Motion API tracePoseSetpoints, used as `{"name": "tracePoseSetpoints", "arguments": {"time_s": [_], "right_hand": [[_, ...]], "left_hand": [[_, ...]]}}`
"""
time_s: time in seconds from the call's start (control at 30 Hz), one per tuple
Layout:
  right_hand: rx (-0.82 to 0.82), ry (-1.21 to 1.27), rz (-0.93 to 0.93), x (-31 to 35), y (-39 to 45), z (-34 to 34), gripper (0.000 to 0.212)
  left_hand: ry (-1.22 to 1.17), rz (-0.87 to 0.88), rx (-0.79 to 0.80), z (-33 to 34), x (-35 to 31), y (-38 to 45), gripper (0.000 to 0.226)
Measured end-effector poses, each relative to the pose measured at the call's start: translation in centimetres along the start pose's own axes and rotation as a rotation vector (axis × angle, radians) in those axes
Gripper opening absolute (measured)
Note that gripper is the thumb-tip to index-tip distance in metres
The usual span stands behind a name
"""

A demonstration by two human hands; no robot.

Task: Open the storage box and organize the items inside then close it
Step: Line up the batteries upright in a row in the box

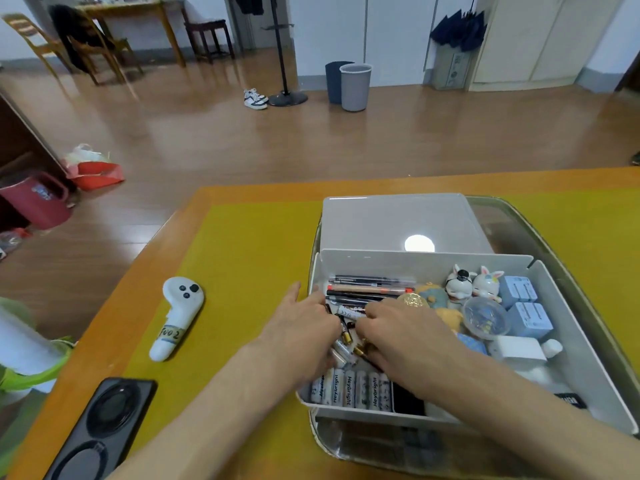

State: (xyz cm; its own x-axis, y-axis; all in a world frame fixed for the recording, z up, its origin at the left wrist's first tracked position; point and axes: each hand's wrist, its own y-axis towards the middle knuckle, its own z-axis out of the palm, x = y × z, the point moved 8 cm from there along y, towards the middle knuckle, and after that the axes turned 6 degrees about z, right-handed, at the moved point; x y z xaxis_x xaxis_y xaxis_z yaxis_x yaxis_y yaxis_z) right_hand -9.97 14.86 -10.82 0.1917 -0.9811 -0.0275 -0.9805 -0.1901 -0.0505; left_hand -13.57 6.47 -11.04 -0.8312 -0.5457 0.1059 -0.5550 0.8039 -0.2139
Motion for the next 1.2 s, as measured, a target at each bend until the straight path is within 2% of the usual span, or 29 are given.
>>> {"name": "tracePoseSetpoints", "arguments": {"time_s": [0.17,0.4,0.63,0.9,1.0,1.07,1.2], "right_hand": [[0.033,0.063,-0.037,-1.2,-2.7,0.1,0.024],[-0.01,0.195,0.017,-1.8,-3.3,-1.1,0.026],[-0.029,0.213,0.012,-2.1,-3.5,-0.9,0.028],[-0.02,0.18,-0.019,-1.8,-3.0,-0.5,0.028],[-0.041,0.192,-0.015,-1.9,-2.7,-0.4,0.026],[-0.056,0.192,-0.015,-1.9,-2.5,-0.3,0.024],[-0.068,0.134,-0.026,-1.5,-2.1,0.4,0.02]], "left_hand": [[-0.068,-0.031,0.026,0.1,-0.5,0.4,0.036],[-0.149,-0.143,0.035,0.9,-0.4,0.8,0.029],[-0.118,-0.121,0.042,1.1,0.2,1.2,0.05],[-0.102,-0.037,0.083,1.0,-0.1,0.9,0.044],[-0.113,-0.026,0.069,0.7,0.0,0.8,0.031],[-0.086,-0.019,0.064,0.6,0.1,0.8,0.013],[-0.043,-0.085,0.013,0.2,-0.3,1.2,0.033]]}}
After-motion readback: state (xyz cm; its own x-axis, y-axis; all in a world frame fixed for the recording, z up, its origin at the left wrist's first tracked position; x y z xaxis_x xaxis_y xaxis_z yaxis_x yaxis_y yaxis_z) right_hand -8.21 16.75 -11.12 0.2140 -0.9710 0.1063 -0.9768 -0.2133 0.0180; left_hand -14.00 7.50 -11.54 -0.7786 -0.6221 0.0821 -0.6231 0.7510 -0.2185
